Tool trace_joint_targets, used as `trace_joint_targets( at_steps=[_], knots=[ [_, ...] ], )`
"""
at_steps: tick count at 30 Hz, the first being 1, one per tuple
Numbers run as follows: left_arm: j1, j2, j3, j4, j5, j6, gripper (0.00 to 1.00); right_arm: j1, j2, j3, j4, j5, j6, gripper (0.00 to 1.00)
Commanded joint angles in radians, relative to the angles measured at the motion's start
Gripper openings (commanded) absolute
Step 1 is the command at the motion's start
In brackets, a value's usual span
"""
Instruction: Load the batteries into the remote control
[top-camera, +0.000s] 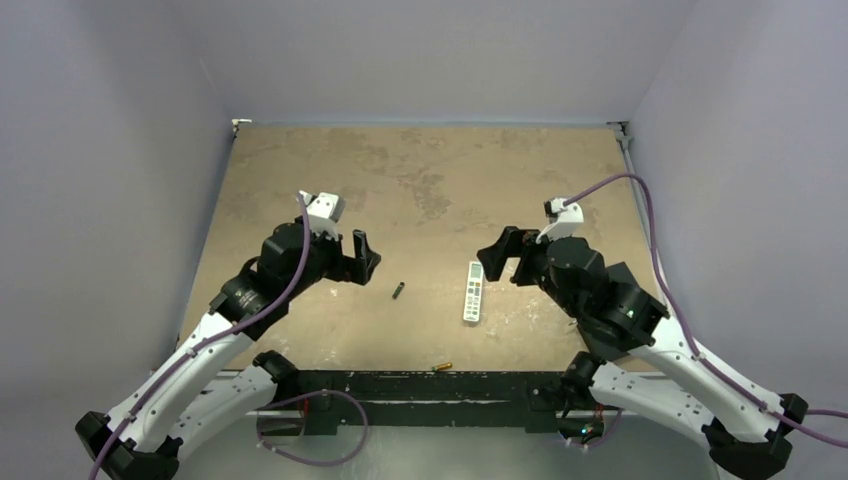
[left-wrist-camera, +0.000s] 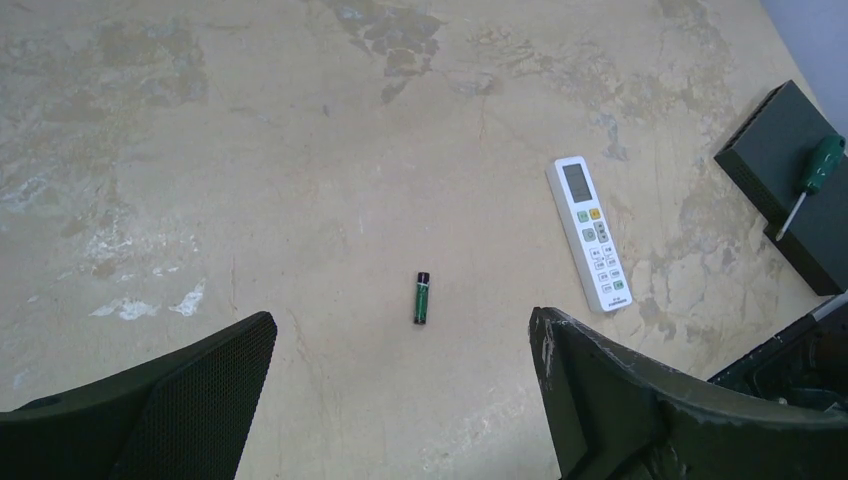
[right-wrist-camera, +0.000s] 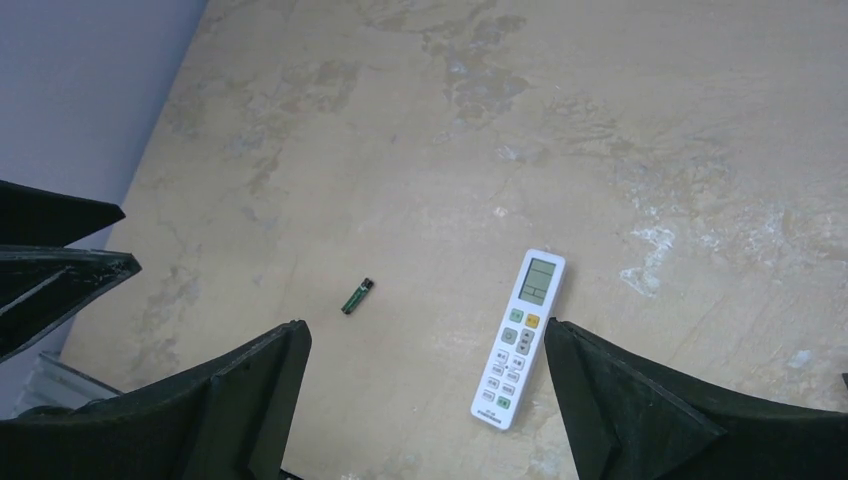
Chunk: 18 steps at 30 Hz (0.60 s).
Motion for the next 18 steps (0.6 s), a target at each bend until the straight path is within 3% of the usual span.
trace_joint_targets(
  at_steps=[1,5,18],
  knots=[
    [0.006,-0.012,0.012,0.000,0.047,0.031,0.99,-0.001,0.049,0.040,-0.037,0.016,-0.003,0.99],
    [0.005,-0.025,0.011,-0.009,0.025,0.022,0.99,-0.001,0.112,0.064,-0.080,0.016,-0.003,0.99],
    [0.005,-0.099,0.004,-0.018,-0.035,-0.001,0.99,-0.001,0.234,-0.025,0.015,-0.049,-0.026,0.99]
  ],
)
